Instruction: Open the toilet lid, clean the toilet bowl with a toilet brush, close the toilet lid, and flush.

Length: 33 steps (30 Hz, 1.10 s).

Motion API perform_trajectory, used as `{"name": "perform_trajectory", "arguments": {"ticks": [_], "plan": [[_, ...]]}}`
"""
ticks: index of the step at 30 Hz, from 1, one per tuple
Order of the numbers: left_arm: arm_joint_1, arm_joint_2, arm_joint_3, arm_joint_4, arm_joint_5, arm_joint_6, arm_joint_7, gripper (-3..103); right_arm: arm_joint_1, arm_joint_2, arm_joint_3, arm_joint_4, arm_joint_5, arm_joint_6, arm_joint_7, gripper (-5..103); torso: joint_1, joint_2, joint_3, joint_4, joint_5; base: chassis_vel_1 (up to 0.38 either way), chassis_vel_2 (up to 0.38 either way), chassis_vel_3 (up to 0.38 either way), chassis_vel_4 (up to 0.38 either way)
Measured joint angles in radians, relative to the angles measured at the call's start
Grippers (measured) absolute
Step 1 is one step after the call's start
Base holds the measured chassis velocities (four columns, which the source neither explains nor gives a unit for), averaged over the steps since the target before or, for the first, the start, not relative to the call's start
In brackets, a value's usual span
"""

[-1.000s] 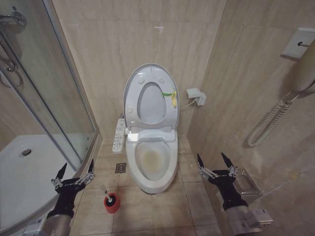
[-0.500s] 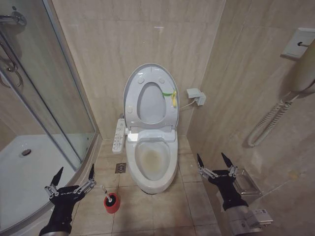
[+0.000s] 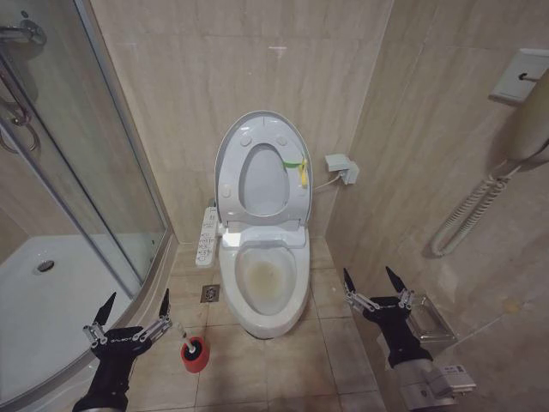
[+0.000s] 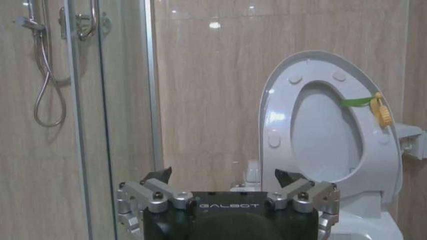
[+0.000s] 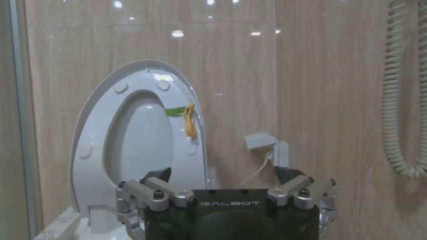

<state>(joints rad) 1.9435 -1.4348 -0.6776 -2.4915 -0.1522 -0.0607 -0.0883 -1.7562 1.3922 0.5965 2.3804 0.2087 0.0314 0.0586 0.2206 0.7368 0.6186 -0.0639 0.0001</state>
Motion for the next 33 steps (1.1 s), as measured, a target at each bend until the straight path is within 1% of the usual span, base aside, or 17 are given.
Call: {"name": "perform_trajectory", "arguments": {"ticks": [12,33], "plan": [[0.028,0.002,0.009,-0.011,0.006,0.002,0.003,100,0.000,0.000,0.000,0.000,0.000,0.000,0.000,100,0.000,0.000,0.000,0.0000,-0.0001,0.000,0.000,0.000,0.000],[0.028,0.002,0.010,-0.010,0.008,0.004,0.003,100,0.000,0.000,0.000,0.000,0.000,0.000,0.000,100,0.000,0.000,0.000,0.0000,-0.0001,0.000,0.000,0.000,0.000]]}}
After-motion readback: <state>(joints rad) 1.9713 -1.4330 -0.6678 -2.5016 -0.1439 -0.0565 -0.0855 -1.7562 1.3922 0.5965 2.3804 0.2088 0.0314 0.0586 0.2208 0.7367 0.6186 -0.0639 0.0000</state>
